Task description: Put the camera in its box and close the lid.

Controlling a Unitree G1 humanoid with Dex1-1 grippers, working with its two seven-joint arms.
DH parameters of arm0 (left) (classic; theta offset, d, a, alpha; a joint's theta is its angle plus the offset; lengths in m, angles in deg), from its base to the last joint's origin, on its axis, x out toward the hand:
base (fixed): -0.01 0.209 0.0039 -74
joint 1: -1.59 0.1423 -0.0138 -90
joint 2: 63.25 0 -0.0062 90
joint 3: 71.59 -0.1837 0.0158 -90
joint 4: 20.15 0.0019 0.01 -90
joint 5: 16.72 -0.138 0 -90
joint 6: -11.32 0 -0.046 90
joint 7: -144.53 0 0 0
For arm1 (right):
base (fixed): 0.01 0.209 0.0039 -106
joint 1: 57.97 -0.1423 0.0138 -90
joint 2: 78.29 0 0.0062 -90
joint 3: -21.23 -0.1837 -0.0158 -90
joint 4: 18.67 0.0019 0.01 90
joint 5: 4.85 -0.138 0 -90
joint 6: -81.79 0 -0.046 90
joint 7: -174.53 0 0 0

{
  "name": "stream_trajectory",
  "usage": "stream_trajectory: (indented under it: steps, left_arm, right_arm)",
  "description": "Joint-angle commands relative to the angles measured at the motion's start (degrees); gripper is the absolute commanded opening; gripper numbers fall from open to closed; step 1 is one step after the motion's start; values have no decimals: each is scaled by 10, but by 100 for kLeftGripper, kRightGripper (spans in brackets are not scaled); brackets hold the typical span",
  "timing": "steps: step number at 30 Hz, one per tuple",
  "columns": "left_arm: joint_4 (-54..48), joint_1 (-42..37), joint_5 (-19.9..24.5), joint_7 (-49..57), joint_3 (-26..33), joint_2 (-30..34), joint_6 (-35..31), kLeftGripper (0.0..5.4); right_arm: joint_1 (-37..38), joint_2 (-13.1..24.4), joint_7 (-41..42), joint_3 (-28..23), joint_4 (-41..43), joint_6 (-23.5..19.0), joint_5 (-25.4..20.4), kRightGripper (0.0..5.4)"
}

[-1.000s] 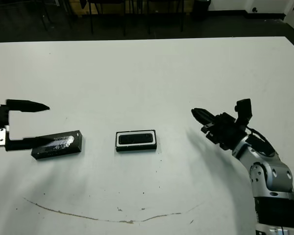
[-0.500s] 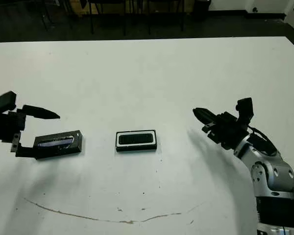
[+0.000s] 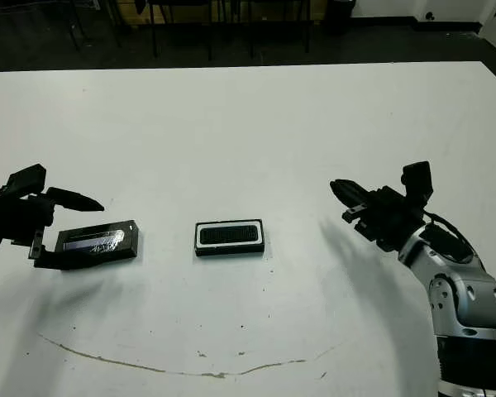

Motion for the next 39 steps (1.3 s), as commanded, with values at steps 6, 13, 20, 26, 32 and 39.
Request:
stream_trajectory:
  steps: [6, 13, 20, 26, 32, 39]
  left_arm:
    - [32, 1, -38, -4, -19, -1, 30, 539]
    - [46, 7, -68, 4, -36, -4, 27, 539]
    - [58, 12, -82, 5, -43, -1, 36, 539]
    - [85, 3, -94, 8, -48, -2, 32, 539]
    - [110, 1, -93, 18, -44, -8, 44, 539]
    - [115, 3, -85, 19, -40, -10, 19, 539]
  right_arm:
    - [11, 4, -8, 2, 4, -14, 6, 0]
    - [15, 6, -26, -2, 36, -47, 0, 0]
    - [13, 7, -9, -2, 25, -34, -2, 0]
    - [21, 12, -41, 2, 65, -64, 8, 0]
    - [26, 9, -42, -3, 73, -72, -4, 0]
    - [25, 4, -35, -6, 67, -68, -11, 0]
